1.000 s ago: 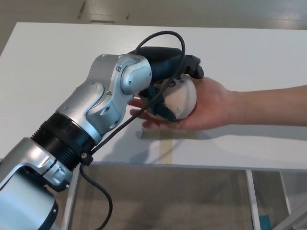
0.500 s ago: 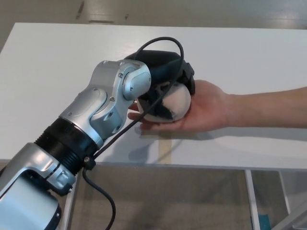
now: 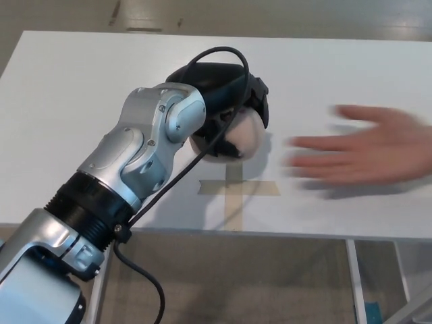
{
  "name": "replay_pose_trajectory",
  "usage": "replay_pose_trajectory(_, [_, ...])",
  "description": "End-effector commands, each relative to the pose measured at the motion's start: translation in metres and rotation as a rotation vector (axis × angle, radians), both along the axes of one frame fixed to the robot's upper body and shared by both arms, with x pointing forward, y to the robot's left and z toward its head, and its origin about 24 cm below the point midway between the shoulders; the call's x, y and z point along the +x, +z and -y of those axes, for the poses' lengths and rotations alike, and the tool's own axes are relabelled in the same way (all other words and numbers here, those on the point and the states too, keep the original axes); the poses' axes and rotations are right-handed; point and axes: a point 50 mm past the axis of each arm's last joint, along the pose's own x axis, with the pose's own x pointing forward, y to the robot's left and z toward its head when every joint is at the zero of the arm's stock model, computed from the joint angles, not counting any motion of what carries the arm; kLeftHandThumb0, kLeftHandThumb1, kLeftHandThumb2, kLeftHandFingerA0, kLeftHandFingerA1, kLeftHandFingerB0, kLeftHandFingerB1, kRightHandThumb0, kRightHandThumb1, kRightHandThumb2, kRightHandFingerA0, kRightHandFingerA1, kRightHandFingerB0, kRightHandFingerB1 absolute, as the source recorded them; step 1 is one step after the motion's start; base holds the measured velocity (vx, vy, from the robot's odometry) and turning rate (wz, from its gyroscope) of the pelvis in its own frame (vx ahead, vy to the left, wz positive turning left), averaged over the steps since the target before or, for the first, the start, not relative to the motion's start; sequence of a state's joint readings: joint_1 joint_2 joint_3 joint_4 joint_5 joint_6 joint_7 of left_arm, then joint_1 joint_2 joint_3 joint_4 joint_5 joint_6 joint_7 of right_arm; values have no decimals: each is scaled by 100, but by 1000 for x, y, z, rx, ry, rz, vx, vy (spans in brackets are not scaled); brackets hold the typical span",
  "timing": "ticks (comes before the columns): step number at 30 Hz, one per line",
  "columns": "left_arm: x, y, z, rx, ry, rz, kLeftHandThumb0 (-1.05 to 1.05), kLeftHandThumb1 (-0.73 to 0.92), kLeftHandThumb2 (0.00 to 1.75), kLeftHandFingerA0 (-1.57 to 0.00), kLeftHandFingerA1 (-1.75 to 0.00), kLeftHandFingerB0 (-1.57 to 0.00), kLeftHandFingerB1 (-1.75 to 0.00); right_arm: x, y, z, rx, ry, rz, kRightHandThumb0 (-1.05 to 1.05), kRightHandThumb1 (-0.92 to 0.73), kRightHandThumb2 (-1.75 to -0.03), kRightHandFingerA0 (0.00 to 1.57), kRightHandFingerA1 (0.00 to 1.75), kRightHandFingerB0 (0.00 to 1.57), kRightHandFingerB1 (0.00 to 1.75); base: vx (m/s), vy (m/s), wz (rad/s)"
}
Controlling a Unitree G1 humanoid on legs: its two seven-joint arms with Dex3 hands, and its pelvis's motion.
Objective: Use the left hand to take the pink dumpling toy on a person's hand and put it on the desk.
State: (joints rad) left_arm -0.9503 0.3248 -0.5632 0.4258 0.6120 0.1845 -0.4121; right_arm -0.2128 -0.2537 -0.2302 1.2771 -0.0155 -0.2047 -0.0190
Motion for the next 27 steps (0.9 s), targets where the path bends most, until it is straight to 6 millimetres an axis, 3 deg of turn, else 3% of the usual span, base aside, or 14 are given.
replay_pose_trajectory(1, [-1, 2, 3, -19, -12, 37, -20, 78, 61, -66, -162, -79, -99, -1, -1, 0, 14, -17, -8, -23, -69, -60, 60, 45, 50, 42, 0, 0, 0])
replay_pose_trajectory(3, [-1, 2, 3, -23, -14, 40, -20, 78, 61, -66, -162, -81, -96, -1, -1, 0, 14, -13, -8, -23, -69, -60, 60, 45, 50, 42, 0, 0, 0])
replay_pose_trajectory(4, [-1, 2, 3, -23, -15, 39, -20, 78, 61, -66, -162, -84, -86, -1, -1, 0, 14, -11, -8, -23, -69, -60, 59, 45, 50, 42, 0, 0, 0])
replay_pose_trajectory(7, [0, 2, 3, -19, -16, 35, -20, 78, 61, -66, -162, -84, -87, -2, -1, 1, 14, -11, -10, -23, -69, -60, 59, 45, 49, 42, 0, 0, 0])
replay_pose_trajectory(8, [0, 2, 4, -17, -18, 34, -20, 78, 61, -66, -162, -79, -99, -1, -1, 1, 17, -12, -9, -23, -69, -60, 58, 45, 50, 42, 0, 0, 0])
replay_pose_trajectory(13, [0, 3, 6, -11, -27, 30, -20, 78, 61, -67, -162, -77, -105, -1, -1, 0, 21, -6, -12, -23, -68, -60, 57, 44, 50, 42, 0, 0, 0])
replay_pose_trajectory(16, [0, 4, 5, -11, -30, 33, -20, 78, 61, -67, -161, -81, -96, -1, -1, 0, 21, 0, -15, -23, -68, -60, 57, 44, 49, 41, 0, 0, 0])
replay_pose_trajectory(18, [0, 5, 3, -11, -31, 37, -20, 77, 61, -67, -162, -78, -102, -1, -1, -1, 28, -3, -17, -24, -68, -60, 56, 44, 49, 41, 0, 0, 0])
replay_pose_trajectory(19, [0, 6, 2, -11, -30, 41, -20, 77, 61, -67, -162, -82, -92, -1, -2, -1, 29, -6, -17, -24, -68, -60, 57, 44, 49, 41, 0, 0, 0])
replay_pose_trajectory(22, [1, 8, 0, -13, -30, 48, -21, 77, 61, -67, -162, -83, -90, 0, -1, -1, 27, -6, -15, -24, -68, -60, 57, 44, 49, 41, 0, 0, 0])
replay_pose_trajectory(23, [3, 13, -3, -16, -27, 59, -21, 77, 61, -66, -162, -70, -118, 1, -1, -1, 25, -5, -14, -24, -68, -60, 57, 44, 50, 42, 0, 0, 0])
replay_pose_trajectory(24, [3, 15, -4, -17, -27, 63, -21, 77, 61, -66, -162, -70, -118, 1, -1, 0, 25, -5, -13, -24, -68, -60, 57, 44, 50, 42, 0, 0, 0])
replay_pose_trajectory(25, [5, 23, -8, -22, -22, 76, -21, 77, 61, -66, -163, -86, -81, 1, -1, 0, 30, -9, -13, -25, -68, -60, 56, 44, 50, 42, 0, 0, 0])
replay_pose_trajectory(27, [6, 31, -13, -29, -18, 88, -21, 78, 61, -66, -163, -84, -88, 1, -1, 0, 33, -8, -13, -25, -68, -60, 56, 44, 50, 42, 0, 0, 0])
